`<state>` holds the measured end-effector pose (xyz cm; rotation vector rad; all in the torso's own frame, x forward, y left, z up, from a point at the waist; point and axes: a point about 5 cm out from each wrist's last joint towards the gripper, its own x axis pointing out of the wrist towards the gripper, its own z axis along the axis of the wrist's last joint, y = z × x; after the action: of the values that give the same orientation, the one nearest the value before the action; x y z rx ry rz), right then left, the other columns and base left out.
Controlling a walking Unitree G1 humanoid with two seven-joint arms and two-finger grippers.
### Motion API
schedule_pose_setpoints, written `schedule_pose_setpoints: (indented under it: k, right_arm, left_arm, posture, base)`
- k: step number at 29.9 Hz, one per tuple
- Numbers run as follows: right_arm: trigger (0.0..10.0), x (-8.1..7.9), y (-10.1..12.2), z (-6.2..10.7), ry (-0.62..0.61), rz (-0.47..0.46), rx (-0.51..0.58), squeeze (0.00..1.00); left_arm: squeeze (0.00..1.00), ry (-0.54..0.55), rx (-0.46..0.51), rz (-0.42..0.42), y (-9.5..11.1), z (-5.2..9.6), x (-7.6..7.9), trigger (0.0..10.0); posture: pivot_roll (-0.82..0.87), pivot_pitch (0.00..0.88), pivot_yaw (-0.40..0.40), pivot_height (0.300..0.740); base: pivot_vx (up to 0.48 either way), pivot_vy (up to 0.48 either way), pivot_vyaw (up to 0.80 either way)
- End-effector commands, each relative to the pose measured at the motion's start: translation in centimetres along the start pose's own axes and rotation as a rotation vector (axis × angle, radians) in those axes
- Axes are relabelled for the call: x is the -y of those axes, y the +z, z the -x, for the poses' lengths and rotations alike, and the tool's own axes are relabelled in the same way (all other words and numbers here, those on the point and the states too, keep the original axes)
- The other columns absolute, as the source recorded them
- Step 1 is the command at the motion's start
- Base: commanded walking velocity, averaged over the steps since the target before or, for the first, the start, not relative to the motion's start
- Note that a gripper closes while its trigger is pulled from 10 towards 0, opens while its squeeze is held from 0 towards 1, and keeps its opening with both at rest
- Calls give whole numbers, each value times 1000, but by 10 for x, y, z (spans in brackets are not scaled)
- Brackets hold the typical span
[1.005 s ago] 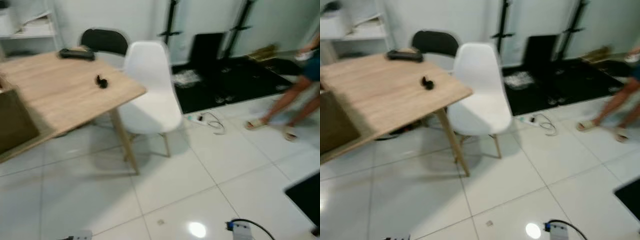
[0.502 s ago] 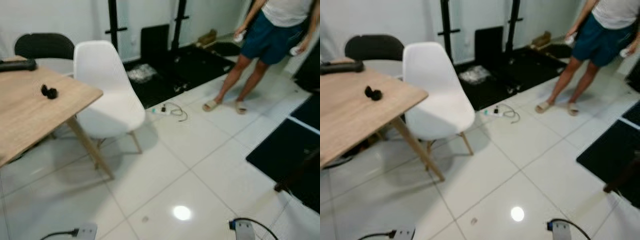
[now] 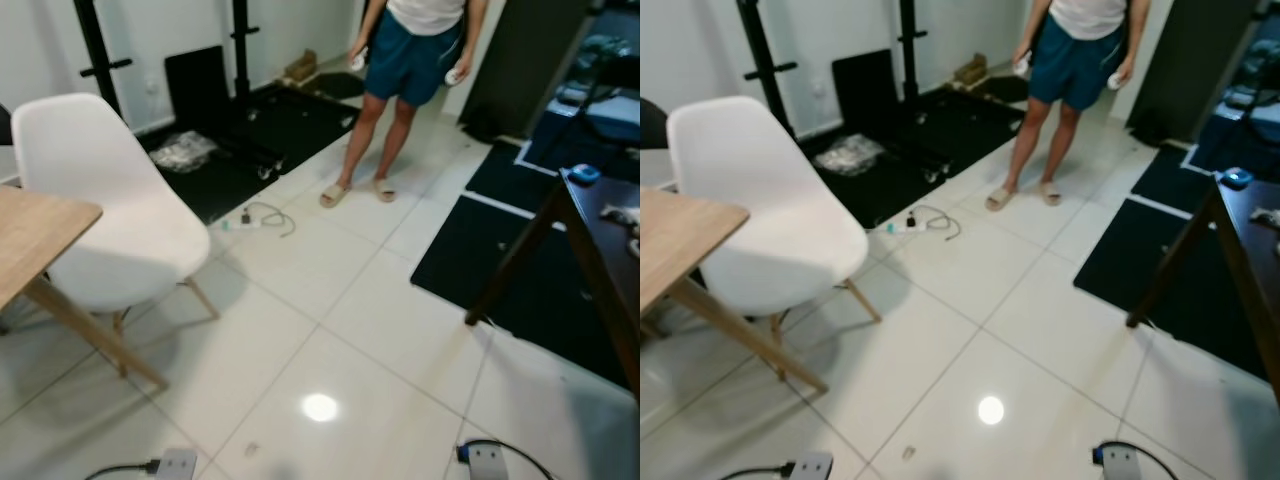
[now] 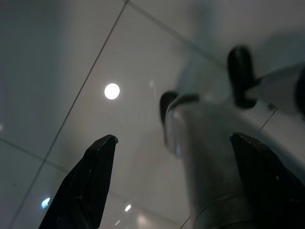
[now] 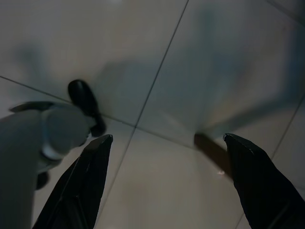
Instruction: Picking trash to rubbish bin
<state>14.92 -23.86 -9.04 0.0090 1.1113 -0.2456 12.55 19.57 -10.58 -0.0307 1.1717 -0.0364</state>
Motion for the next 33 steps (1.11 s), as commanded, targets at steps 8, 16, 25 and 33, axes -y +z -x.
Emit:
schedule_pose_setpoints:
  k: [8, 16, 25, 33]
  right_arm:
    - [10000, 1, -5, 0, -2, -11, -20, 0]
    - [10000, 2, -4, 0, -4, -13, -20, 0]
    - [10000, 2, -4, 0, -4, -12, -19, 0]
    - [10000, 3, -4, 0, -6, -11, -21, 0]
  left_arm:
    - [0, -13, 9, -12, 4, -1, 4, 10000]
    - [0, -16, 3, -22, 4, -1, 6, 10000]
    - [0, -22, 5, -11, 5, -2, 7, 10000]
    - [0, -9, -3, 11, 1, -1, 5, 10000]
  posture:
    - [22, 39, -20, 740]
    - [17, 37, -20, 740]
    - [17, 36, -24, 740]
    - [18, 39, -26, 740]
  base:
    - [0, 0, -800]
    - [0, 0, -800]
    - [0, 0, -797]
    - [0, 0, -800]
